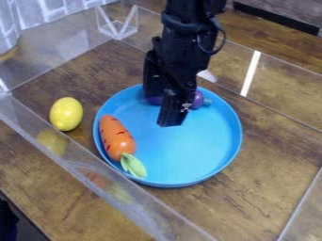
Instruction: Remove the purple eggplant from the blue tray and put it on the table
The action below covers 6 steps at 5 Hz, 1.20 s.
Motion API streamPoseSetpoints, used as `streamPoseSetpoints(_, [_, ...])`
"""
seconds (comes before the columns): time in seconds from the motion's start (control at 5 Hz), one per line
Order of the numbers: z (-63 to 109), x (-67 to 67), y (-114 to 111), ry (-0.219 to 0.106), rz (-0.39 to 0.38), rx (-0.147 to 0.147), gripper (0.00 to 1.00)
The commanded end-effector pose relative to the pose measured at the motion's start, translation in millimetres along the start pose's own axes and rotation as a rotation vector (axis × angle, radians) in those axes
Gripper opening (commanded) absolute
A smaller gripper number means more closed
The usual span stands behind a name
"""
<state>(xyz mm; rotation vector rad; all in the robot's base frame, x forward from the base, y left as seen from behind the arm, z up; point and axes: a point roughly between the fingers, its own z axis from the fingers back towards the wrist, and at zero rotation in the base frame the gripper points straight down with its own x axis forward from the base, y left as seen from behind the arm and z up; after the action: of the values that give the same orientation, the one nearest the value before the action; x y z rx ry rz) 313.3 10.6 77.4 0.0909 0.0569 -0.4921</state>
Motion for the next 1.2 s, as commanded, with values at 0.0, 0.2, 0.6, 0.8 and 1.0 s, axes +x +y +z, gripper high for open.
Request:
streamPoseSetpoints(0.0, [11.6,4.9,3,-0.047,0.0,0.029,1.0])
streamPoseSetpoints(0.2, [10.3,6.2,7,-0.06,0.008,0.033,1.0])
streamPoseSetpoints(0.6, [6.0,9.0,15,-0.081,0.019,0.039,1.0])
streamPoseSetpoints(0.8, [4.1,10.1,19,-0.093,0.025,0.042,1.0])
streamPoseSetpoints(1.0, [2.3,10.7,23,-0.103,0.03,0.044,1.0])
